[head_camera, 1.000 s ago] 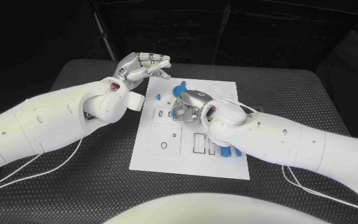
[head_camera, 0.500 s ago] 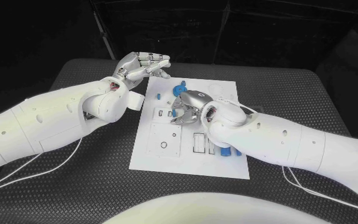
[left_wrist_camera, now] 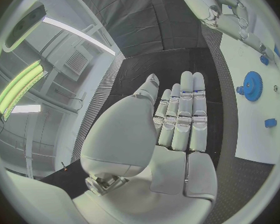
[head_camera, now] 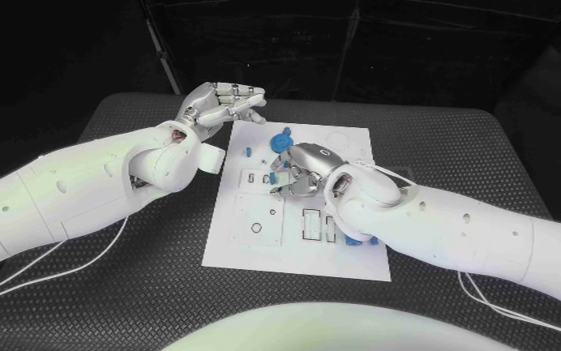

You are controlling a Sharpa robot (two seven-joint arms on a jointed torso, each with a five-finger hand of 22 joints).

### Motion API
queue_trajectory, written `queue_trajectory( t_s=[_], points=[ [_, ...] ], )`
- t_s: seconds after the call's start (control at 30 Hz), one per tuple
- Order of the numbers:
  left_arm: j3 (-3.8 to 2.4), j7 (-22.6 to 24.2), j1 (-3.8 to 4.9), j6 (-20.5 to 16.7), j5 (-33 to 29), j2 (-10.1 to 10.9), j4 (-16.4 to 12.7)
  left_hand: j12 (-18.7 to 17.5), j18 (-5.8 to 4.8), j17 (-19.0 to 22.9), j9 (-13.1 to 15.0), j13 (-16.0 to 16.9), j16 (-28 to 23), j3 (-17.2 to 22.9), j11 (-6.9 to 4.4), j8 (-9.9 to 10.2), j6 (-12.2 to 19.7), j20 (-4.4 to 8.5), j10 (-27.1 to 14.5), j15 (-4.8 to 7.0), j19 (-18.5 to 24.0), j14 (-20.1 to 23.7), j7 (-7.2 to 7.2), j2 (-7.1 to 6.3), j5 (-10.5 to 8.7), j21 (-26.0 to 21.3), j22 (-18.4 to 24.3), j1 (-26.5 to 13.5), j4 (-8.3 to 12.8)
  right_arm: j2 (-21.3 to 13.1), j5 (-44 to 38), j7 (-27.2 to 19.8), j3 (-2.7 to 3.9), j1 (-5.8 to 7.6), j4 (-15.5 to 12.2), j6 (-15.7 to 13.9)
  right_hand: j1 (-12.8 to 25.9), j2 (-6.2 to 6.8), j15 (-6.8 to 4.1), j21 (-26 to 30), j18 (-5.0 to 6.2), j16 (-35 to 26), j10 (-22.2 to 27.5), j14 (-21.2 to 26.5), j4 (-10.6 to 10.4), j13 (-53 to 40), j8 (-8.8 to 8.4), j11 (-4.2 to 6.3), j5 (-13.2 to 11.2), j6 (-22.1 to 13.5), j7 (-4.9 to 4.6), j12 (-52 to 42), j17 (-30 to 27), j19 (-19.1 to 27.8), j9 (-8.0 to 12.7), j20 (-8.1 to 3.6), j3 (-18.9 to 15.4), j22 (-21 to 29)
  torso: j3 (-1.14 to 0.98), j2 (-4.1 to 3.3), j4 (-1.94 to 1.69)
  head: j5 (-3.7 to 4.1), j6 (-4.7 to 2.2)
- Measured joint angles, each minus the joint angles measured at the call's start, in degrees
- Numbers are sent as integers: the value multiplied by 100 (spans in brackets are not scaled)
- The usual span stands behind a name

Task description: Assemble the parts on the task board

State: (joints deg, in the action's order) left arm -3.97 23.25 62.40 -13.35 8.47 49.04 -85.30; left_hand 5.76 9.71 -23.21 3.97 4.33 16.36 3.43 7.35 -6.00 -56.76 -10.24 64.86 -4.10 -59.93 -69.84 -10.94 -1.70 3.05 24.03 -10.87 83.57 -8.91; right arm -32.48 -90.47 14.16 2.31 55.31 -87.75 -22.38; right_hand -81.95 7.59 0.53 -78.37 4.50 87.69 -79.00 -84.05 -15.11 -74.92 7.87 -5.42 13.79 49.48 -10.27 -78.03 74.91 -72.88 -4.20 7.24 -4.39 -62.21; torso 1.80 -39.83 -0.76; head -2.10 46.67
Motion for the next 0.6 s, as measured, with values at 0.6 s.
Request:
queue_trajectory(
  t_s=[0.6],
  points=[
    [-2,-1674,6,141,1694,58,130,1538,-159,-4975,262,1210,5753,-598,-617,-390,-790,677,1589,655,-1702,-1423,561,43,0,2854,-2609,-968,-688,-1596,2303,-1767,840,196,-978,-186,-204,-204,0,191,86,-136,133,0,83,129,243,30,302,53,53,133,0,174,-15,-8,0,340,2,58,37,-50,-51]
  ],
)
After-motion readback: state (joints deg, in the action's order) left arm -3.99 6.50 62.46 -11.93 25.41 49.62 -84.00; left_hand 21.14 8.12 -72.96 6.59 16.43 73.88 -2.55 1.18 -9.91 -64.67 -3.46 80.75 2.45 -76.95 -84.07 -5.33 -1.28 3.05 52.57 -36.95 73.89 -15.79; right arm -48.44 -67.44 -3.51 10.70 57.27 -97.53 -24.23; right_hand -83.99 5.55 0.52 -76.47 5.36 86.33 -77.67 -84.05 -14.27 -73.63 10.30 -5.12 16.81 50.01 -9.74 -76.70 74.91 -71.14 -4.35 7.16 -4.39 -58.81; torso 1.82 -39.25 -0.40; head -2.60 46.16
